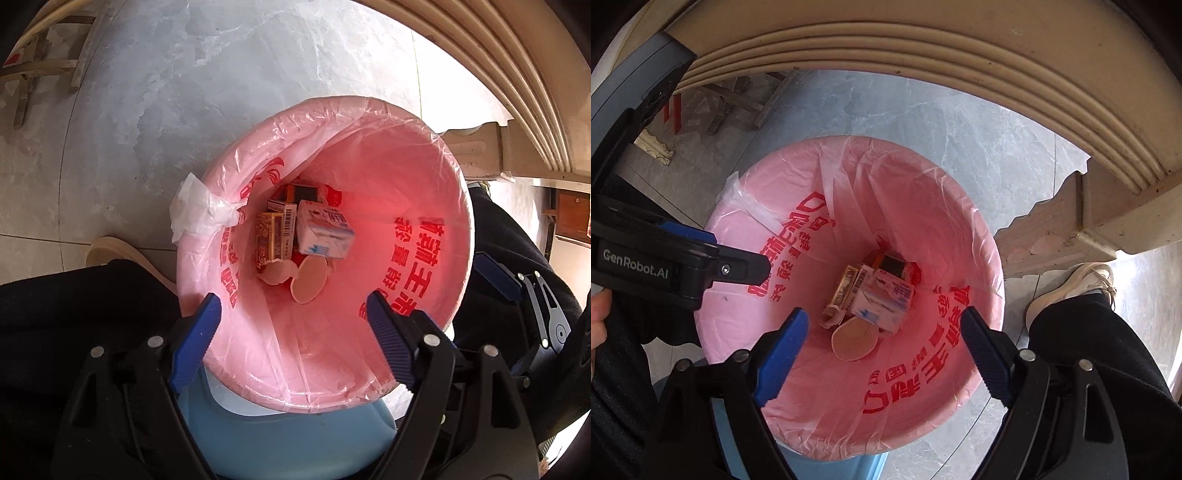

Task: Collect trash
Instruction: 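Open left tool over bin dropping card box while right tool drops milk carton, then withdraw both open tools from the bin back over the table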

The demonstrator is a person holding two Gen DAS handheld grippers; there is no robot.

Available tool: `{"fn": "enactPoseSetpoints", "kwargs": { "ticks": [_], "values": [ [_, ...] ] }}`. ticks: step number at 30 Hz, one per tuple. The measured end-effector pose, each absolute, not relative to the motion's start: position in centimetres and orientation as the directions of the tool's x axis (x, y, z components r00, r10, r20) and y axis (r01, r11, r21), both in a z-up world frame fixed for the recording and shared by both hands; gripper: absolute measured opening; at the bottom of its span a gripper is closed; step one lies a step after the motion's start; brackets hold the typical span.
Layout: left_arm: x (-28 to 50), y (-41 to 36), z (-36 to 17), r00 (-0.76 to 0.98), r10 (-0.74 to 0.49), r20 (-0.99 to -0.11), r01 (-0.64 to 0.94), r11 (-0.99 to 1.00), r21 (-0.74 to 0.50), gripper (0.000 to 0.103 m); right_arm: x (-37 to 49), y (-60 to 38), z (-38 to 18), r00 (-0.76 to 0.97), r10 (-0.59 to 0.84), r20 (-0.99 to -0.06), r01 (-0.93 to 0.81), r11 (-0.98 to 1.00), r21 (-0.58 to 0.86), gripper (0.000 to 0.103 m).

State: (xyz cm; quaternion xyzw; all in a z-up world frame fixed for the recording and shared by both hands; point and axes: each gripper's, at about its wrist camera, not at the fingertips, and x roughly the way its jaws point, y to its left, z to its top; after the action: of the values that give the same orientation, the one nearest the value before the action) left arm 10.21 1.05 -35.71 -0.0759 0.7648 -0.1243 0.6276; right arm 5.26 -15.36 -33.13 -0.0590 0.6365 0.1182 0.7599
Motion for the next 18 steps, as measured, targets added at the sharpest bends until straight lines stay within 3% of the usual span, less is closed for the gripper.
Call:
{"fn": "enactPoseSetpoints", "kwargs": {
  "ticks": [10,18],
  "values": [
    [9.5,1.6,-32.4,-0.111,-0.178,-0.978,0.062,0.981,-0.186,0.079,4.6,-14.9,-30.8,0.181,0.163,-0.970,-0.292,0.951,0.105,0.082],
    [8.0,2.4,-20.8,0.040,-0.157,-0.987,0.138,0.979,-0.151,0.079,3.0,-15.6,-19.1,0.265,0.339,-0.903,-0.414,0.885,0.211,0.082]
  ]
}}
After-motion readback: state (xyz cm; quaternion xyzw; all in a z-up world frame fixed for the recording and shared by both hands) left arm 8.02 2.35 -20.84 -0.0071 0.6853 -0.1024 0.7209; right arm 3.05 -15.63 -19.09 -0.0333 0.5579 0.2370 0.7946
